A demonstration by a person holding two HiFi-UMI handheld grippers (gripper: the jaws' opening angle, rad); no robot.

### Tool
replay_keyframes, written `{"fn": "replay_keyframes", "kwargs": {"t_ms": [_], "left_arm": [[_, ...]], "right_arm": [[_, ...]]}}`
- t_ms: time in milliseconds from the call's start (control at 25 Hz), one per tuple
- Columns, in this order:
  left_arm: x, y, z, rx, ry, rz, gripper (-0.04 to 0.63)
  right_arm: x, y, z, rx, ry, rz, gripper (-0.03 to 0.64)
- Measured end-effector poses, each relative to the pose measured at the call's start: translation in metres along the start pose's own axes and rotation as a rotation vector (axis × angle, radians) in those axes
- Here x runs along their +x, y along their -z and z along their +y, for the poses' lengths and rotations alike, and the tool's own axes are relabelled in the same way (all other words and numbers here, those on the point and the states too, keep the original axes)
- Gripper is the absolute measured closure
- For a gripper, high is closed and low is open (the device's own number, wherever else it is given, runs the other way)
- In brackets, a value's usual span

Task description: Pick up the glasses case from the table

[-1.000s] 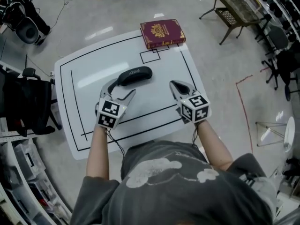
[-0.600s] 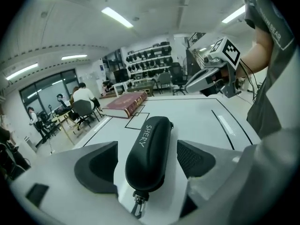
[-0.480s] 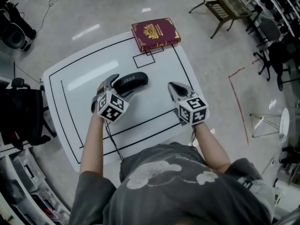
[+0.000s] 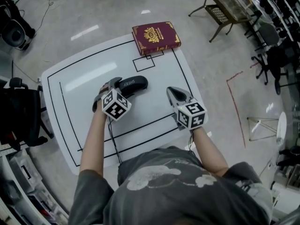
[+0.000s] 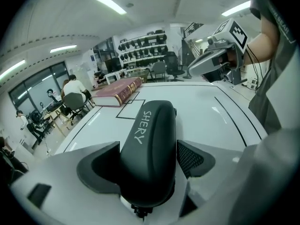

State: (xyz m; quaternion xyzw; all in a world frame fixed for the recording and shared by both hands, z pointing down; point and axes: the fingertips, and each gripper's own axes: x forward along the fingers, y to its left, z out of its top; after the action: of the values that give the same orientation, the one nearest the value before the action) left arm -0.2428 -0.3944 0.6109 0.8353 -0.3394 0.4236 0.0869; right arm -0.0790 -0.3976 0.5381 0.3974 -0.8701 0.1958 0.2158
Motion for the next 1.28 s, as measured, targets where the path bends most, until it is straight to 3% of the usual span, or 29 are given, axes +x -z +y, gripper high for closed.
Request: {"fn": "replay_keyframes", "kwargs": {"t_ms": [240,440,720,1120,1280], "left_arm": [[-0.001,-0.002,0.002,-0.011,-0.015,0.003,0.249],[-0.016,-0.015,0.001,-0.102,-0.036,-0.061,0.253],[-0.047,-0.031,-0.010,-0.173,-0.104,-0.115,0.255],[-0.094,-0.043,-0.059,-0.298,-0.186,-0.163,0.256],[-0.110,-0.050,-0.088,-0.314,-0.225,-0.178,0.256]], "right_arm": [[-0.004,-0.003,-0.002,-0.003,-0.004,-0.013,0.617],[-0.011,-0.007,-0.003,-0.002,-0.011,-0.035,0.617],[-0.029,-0.006,0.003,-0.025,-0.064,-0.053,0.617],[-0.073,0.002,0.018,-0.065,-0.166,-0.086,0.617],[-0.095,0.012,0.020,-0.065,-0.191,-0.100,0.617]]}}
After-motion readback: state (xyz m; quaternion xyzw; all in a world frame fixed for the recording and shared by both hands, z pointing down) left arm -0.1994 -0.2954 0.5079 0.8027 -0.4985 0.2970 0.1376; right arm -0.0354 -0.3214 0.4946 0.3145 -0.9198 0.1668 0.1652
